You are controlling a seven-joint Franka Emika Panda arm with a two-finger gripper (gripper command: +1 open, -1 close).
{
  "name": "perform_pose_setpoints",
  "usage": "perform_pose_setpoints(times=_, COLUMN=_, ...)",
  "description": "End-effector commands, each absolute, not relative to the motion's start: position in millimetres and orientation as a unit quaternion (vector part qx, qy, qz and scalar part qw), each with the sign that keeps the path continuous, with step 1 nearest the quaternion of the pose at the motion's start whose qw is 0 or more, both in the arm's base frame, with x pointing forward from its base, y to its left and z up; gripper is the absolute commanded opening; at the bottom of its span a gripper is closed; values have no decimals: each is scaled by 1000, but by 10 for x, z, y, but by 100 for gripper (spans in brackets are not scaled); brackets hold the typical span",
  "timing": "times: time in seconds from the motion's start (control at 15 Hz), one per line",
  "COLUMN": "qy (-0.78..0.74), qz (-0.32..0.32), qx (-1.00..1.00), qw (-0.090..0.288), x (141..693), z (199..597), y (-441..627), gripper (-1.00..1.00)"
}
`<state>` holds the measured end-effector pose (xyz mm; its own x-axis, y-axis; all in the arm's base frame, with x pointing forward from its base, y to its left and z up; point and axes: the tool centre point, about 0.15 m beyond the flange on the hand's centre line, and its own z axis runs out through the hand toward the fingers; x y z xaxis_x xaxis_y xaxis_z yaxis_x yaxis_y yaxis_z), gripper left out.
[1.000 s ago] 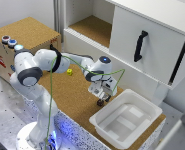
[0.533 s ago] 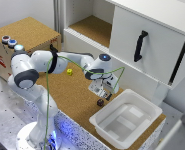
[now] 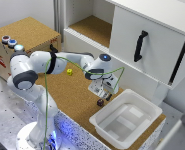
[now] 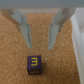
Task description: Place the purple block on the table
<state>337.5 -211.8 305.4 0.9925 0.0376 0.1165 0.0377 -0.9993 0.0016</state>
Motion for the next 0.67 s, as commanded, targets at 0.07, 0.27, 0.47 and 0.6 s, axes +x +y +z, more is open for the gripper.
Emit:
perform_pose_setpoints(times=0.07, qy=-39, qz=5, qx=-999, qw=-11, x=3516, z=2469, y=-2224, gripper=-100)
perform_pose_setpoints(times=0.27, qy=-35, qz=-9, qx=-999, qw=-13, x=3549, z=2362, y=-2270, gripper=-100)
perform_pose_setpoints(times=0.47, qy=-42, qz=-15, qx=-999, qw=-13, x=3555, z=2304, y=-2309, gripper=-100)
perform_pose_setpoints(times=0.6, qy=-47, qz=-12, qx=-999, qw=-10, x=3552, z=2189, y=-2358, gripper=-100)
